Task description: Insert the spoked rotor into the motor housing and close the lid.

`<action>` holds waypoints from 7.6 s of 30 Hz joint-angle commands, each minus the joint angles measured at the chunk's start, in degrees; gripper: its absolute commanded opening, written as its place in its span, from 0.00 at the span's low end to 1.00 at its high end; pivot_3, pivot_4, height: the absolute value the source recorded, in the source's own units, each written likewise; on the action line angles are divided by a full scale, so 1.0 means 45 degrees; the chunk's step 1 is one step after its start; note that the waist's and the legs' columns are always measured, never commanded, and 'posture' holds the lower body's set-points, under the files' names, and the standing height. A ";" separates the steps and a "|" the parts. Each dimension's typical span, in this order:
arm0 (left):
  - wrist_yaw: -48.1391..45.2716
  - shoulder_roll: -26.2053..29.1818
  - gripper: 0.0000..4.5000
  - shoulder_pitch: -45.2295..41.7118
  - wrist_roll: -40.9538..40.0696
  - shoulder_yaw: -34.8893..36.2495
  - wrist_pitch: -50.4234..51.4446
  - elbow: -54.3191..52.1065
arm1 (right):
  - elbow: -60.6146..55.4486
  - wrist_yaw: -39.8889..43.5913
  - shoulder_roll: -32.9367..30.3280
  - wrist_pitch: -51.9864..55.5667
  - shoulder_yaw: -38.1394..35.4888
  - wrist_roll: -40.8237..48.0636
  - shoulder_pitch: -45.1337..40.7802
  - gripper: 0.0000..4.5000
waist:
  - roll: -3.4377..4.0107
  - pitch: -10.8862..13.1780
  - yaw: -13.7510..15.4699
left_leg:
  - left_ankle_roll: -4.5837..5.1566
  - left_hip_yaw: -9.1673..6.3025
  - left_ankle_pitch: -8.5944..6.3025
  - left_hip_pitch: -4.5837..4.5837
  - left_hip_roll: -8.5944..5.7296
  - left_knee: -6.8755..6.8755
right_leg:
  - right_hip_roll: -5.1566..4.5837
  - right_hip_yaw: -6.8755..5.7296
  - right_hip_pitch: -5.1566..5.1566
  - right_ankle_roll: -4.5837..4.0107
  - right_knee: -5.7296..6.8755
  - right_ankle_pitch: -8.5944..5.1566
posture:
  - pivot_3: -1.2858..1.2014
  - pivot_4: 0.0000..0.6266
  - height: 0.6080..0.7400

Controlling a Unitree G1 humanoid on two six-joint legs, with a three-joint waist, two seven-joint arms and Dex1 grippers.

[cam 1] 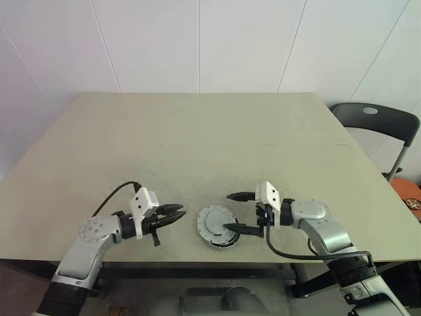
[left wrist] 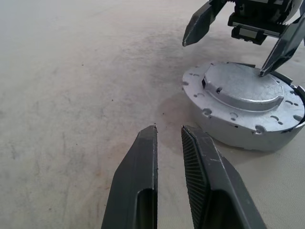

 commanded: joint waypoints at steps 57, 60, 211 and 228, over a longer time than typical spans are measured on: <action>0.0212 -0.0200 0.21 0.0010 0.0201 -0.0091 -0.0099 -0.0309 | 0.0934 0.1737 0.1290 -0.0509 0.0945 -0.1493 -0.1681 1.00 | 0.0005 0.0002 -0.0009 | -0.0002 -0.0005 -0.0001 0.0197 0.0001 -0.0007 | -0.0012 0.0010 0.0181 -0.0046 0.0002 -0.0026 | 0.52 0.00 1.00; 0.0218 -0.0197 0.21 0.0014 0.0206 -0.0087 -0.0104 -0.0307 | 0.0684 0.1918 0.1107 -0.0113 0.1115 -0.1582 -0.1708 1.00 | 0.0004 0.0001 -0.0007 | -0.0002 -0.0002 -0.0001 0.0201 0.0000 -0.0002 | -0.0015 0.0012 0.0187 -0.0048 0.0003 -0.0026 | 0.52 0.00 1.00; -0.2046 -0.1855 0.21 -0.5302 0.2298 -0.5393 0.0981 0.6394 | -0.0142 0.1128 -0.0865 0.8864 -0.0895 0.2015 -0.2569 1.00 | -0.0046 -0.0075 0.0026 | 0.0141 -0.0025 -0.0089 0.0221 -0.0134 -0.0033 | -0.0235 -0.0048 0.0355 0.0057 -0.0258 -0.0045 | 0.52 0.00 1.00; -0.4449 -0.2510 0.21 -0.5485 0.2185 -0.4526 -0.1533 0.8688 | -0.0310 0.0489 -0.0609 0.9708 -0.1434 0.2577 -0.2709 1.00 | 0.0020 -0.0141 0.0195 | 0.0185 -0.0066 -0.0120 0.0012 -0.0138 -0.0045 | -0.0246 -0.0136 0.0178 0.0109 -0.0272 -0.0017 | 0.52 0.00 1.00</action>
